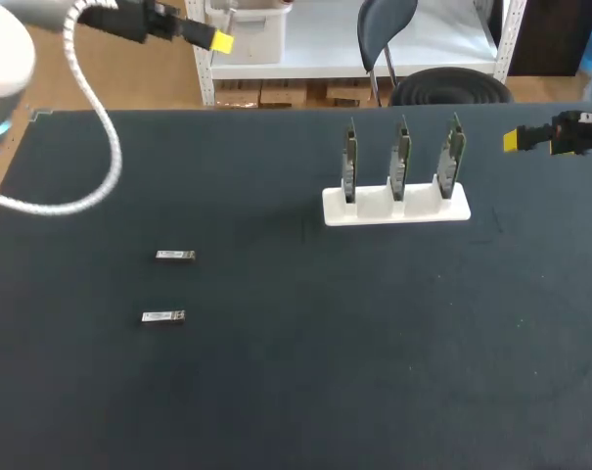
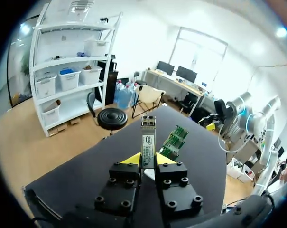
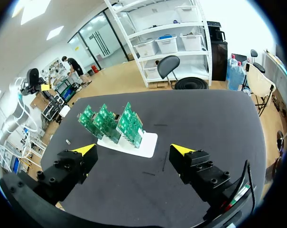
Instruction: Pick up the optical module with the left hand, and insert it into the network port with the right hand.
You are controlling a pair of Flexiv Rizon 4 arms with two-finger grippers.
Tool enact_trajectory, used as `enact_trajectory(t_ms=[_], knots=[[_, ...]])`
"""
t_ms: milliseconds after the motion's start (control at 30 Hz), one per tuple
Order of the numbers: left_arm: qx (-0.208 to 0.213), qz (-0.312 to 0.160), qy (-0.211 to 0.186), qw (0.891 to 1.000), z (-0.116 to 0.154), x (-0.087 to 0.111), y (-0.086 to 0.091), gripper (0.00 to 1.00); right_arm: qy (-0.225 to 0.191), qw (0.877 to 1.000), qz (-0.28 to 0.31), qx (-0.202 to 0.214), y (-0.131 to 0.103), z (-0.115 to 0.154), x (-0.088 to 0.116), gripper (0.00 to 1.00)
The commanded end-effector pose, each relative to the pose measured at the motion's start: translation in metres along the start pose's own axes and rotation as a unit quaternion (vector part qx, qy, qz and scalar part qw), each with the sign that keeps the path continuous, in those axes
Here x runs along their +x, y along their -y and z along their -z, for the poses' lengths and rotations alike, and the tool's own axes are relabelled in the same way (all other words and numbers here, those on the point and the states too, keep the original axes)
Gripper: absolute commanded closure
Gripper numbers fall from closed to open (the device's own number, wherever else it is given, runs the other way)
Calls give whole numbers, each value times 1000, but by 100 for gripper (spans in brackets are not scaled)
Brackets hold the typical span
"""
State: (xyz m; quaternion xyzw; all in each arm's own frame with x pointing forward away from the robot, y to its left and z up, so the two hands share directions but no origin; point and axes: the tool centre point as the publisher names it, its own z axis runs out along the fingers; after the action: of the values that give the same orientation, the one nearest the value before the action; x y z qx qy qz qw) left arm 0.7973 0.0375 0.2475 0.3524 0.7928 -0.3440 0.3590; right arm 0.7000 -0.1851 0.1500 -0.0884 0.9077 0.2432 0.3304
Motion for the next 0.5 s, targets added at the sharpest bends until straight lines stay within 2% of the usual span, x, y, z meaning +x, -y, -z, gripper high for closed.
enact_trajectory(t_ms=[33,267,500], knots=[[78,-38,224,971,-16,1,8,100,0,1000,0,0,0,0,0,0],[145,-101,219,960,-33,-2,36,100,0,1000,0,0,0,0,0,0],[185,-149,207,949,-59,-1,57,100,0,1000,0,0,0,0,0,0]])
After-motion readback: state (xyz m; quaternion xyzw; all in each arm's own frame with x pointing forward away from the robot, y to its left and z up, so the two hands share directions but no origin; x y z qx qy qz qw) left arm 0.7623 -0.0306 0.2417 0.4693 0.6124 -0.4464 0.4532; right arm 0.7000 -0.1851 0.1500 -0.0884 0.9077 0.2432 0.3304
